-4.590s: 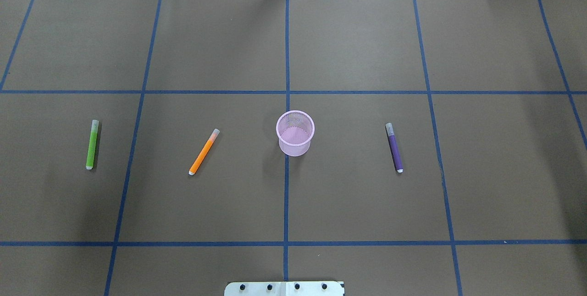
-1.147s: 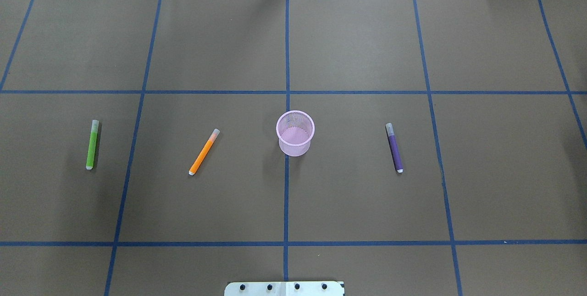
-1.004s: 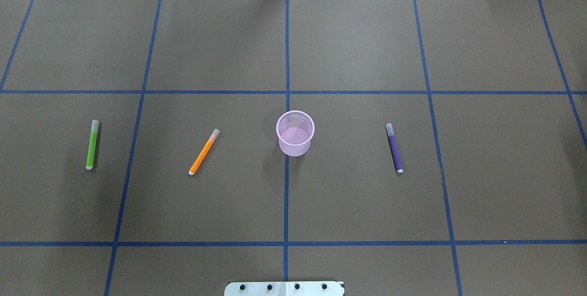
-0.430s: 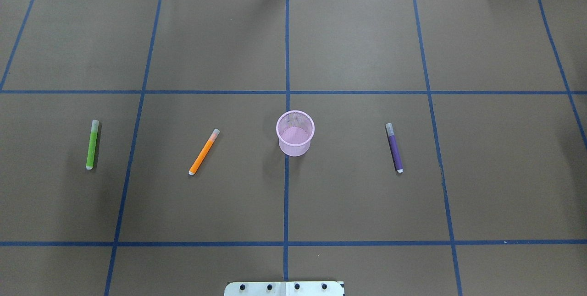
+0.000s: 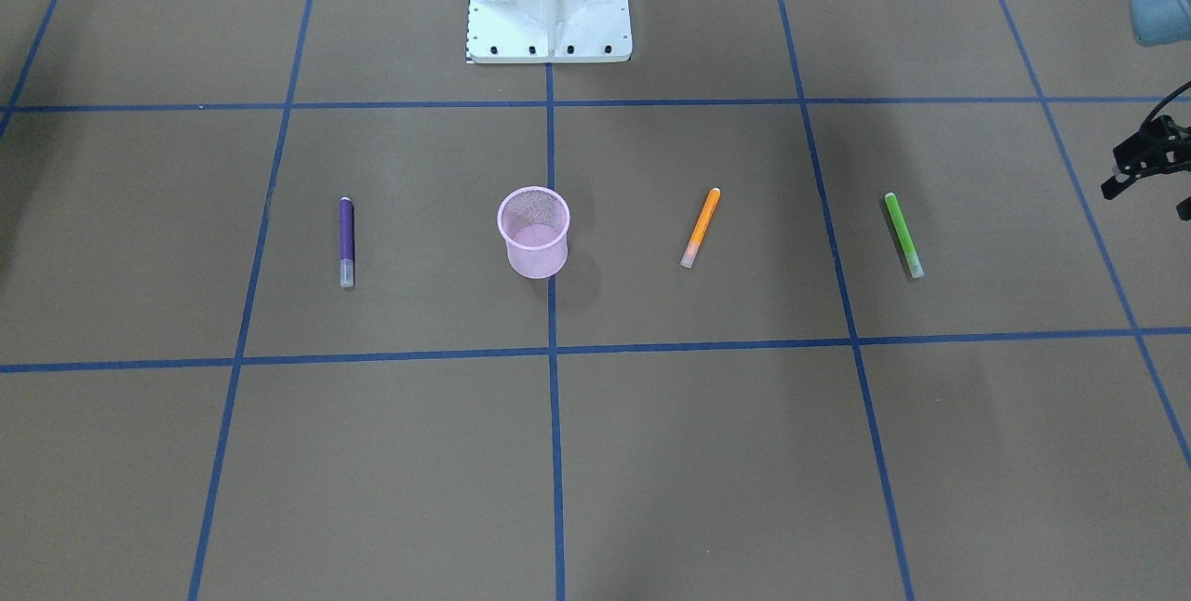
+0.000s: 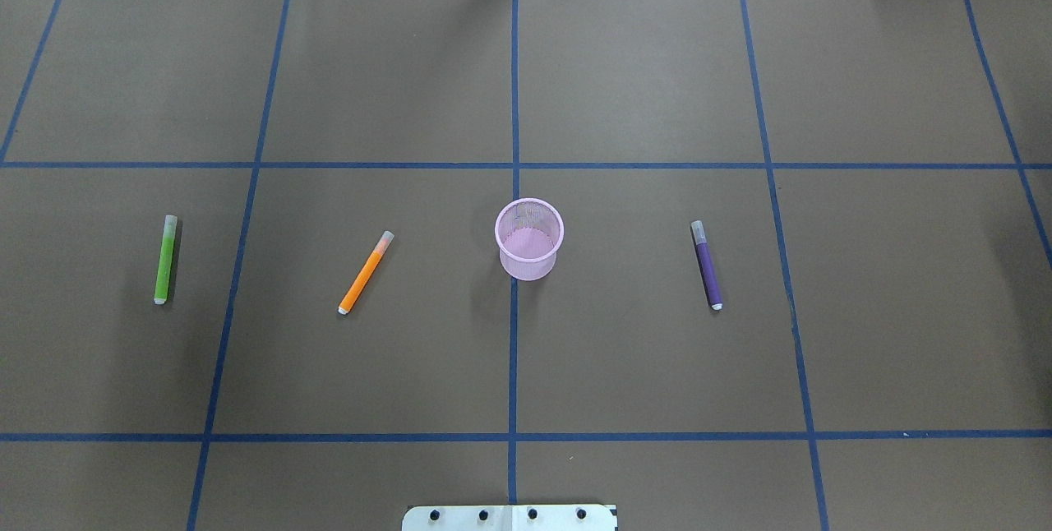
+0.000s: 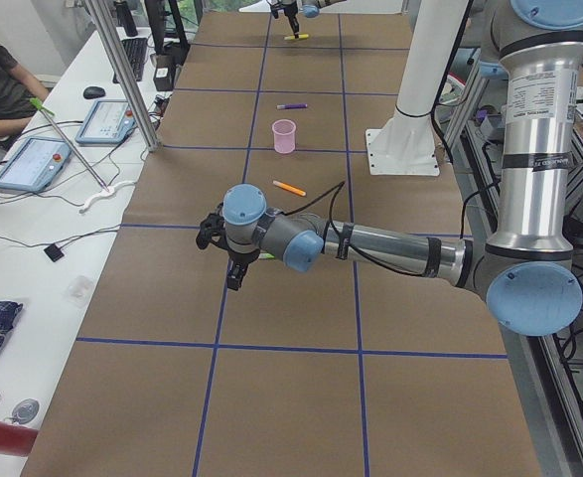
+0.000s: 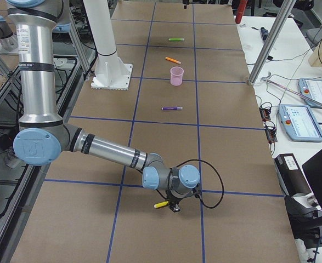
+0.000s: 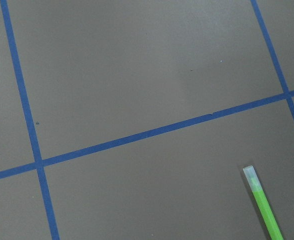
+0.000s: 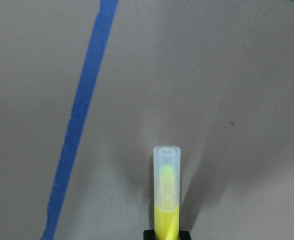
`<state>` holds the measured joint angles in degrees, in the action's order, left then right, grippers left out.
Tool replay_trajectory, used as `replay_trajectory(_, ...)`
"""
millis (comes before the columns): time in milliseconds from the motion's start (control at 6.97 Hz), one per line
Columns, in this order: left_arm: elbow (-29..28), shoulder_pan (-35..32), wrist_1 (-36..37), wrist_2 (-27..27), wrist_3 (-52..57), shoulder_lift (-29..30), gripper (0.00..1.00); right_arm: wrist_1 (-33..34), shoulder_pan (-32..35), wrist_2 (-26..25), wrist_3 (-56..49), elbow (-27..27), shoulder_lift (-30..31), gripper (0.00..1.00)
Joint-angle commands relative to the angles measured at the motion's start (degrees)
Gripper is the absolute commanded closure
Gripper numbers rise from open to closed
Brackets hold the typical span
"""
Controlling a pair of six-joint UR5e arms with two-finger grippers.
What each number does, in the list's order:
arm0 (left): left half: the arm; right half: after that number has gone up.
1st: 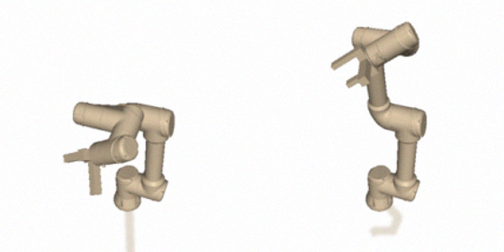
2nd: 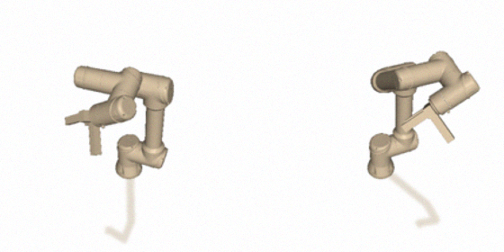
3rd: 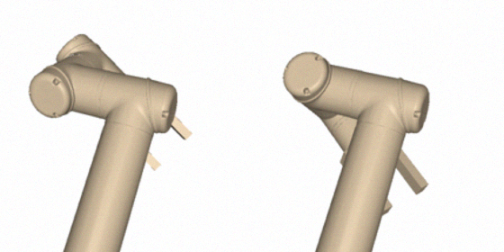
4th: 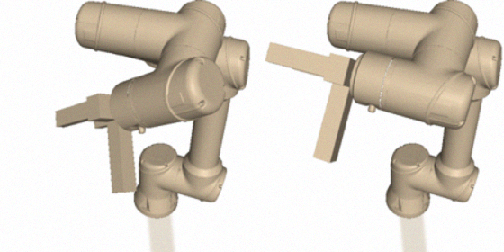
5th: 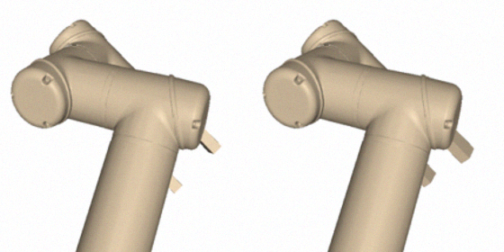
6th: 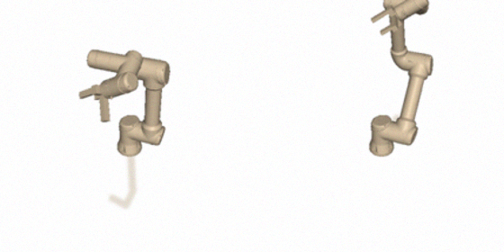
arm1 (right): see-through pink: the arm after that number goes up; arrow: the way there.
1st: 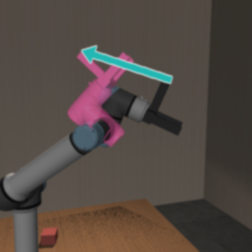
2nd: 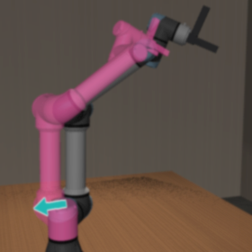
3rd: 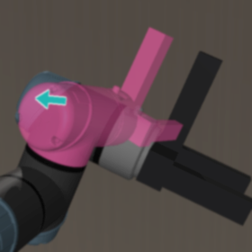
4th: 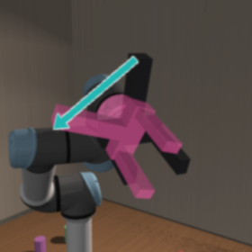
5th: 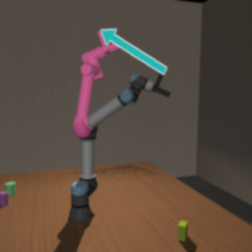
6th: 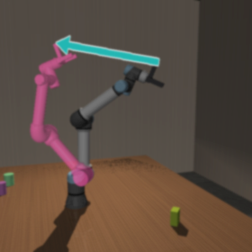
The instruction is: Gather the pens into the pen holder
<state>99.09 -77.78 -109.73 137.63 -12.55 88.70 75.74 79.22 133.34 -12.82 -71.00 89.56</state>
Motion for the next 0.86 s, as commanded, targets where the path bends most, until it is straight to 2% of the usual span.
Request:
replay_trajectory(0,-0.03,0.09,-3.17,0.01,-0.55,0.06,0.00,-0.32,0.15,1.48,8.89,-9.01,1.40,1.00)
replay_trajectory(287,-0.82,1.92,-7.93,-0.08,-3.01,0.85,0.01,-0.59,-0.55,1.66,23.04,-21.14,1.41,1.00)
replay_trajectory(430,-2.22,4.80,-6.99,-0.08,-4.93,5.73,0.01,-0.59,-1.42,1.66,26.06,-26.07,0.80,1.00)
replay_trajectory(574,-3.28,8.58,-7.16,-0.25,-14.69,7.95,0.01,-0.59,-3.26,1.58,33.83,-30.91,0.01,1.00)
replay_trajectory(717,-3.20,11.05,-7.16,-1.47,-22.79,8.41,0.01,-0.68,-6.15,1.32,46.53,-35.48,-2.96,1.00)
